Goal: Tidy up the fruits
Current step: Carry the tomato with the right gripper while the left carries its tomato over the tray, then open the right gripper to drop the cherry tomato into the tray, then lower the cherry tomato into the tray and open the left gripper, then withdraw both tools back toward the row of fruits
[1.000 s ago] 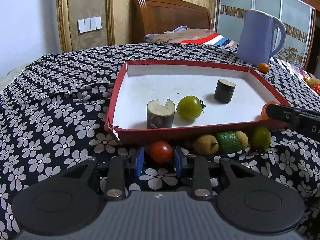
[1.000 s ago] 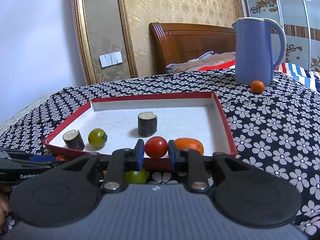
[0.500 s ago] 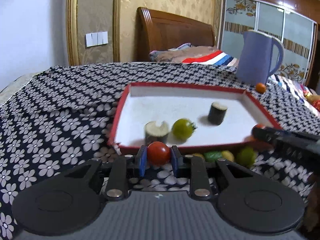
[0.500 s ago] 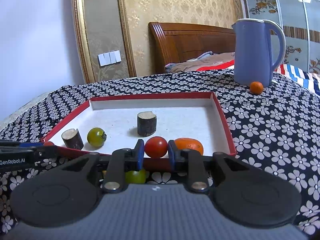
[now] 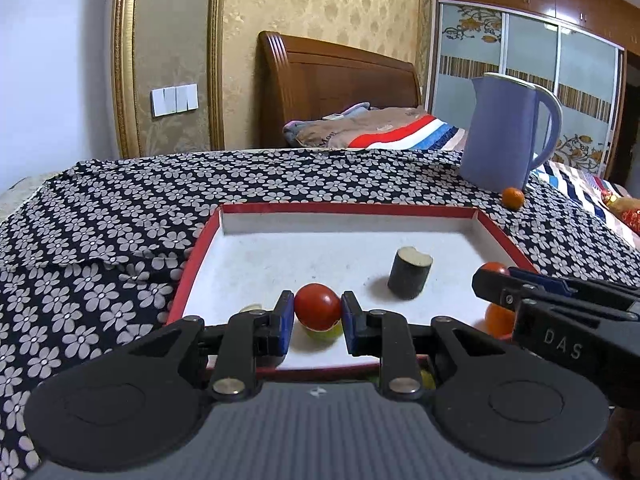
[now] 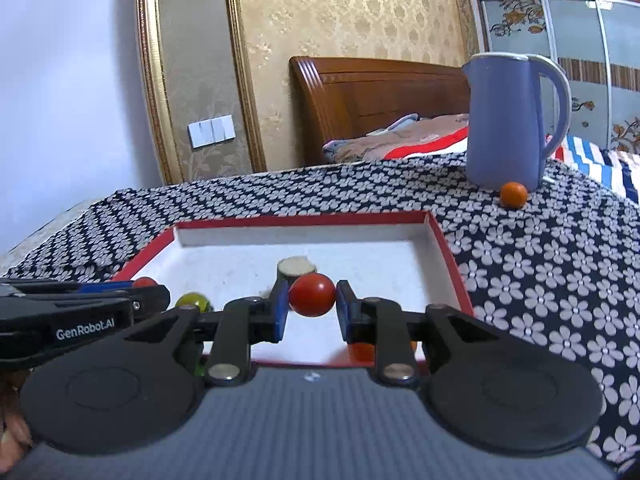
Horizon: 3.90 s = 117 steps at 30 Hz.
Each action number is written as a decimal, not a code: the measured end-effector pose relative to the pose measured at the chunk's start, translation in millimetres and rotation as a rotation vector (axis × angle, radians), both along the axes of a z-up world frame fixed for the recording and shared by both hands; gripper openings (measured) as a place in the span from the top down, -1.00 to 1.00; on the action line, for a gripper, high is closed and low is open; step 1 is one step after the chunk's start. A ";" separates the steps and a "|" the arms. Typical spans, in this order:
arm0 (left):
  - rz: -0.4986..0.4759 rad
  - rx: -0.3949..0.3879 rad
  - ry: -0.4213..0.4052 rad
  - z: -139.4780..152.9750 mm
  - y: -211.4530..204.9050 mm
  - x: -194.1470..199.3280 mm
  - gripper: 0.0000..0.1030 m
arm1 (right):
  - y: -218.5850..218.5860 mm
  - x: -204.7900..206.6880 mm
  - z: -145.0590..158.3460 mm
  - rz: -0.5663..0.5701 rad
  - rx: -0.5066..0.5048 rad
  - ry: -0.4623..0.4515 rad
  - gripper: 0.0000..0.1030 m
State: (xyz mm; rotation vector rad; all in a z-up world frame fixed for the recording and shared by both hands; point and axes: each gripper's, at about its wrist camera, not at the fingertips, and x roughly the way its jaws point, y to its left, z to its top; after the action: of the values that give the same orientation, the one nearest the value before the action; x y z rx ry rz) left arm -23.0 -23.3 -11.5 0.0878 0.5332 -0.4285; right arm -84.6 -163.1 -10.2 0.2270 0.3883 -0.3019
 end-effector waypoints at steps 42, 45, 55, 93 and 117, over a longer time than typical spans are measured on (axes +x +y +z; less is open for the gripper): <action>0.030 -0.023 0.069 -10.3 -2.3 44.0 0.51 | -6.5 44.9 -15.6 -0.032 -0.024 0.057 0.03; 0.028 -0.049 0.051 -7.8 6.0 36.6 0.51 | -12.0 38.0 -15.2 -0.044 0.005 0.031 0.03; 0.056 -0.109 0.041 -8.5 42.9 8.9 0.51 | -11.1 15.0 -11.8 -0.025 0.027 -0.012 -0.04; -0.010 -0.053 -0.031 -13.1 51.8 -27.2 -0.42 | 3.6 -43.5 -16.6 0.053 0.044 0.027 -0.18; -0.044 -0.061 0.064 -21.3 53.1 -18.5 -0.42 | 12.1 -5.5 -28.2 0.145 0.076 0.157 0.42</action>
State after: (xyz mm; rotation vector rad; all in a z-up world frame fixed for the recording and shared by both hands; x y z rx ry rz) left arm -41.5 29.8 -32.8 0.0272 0.5814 -0.4914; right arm -90.1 -151.0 -38.4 0.2485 0.5698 -0.1625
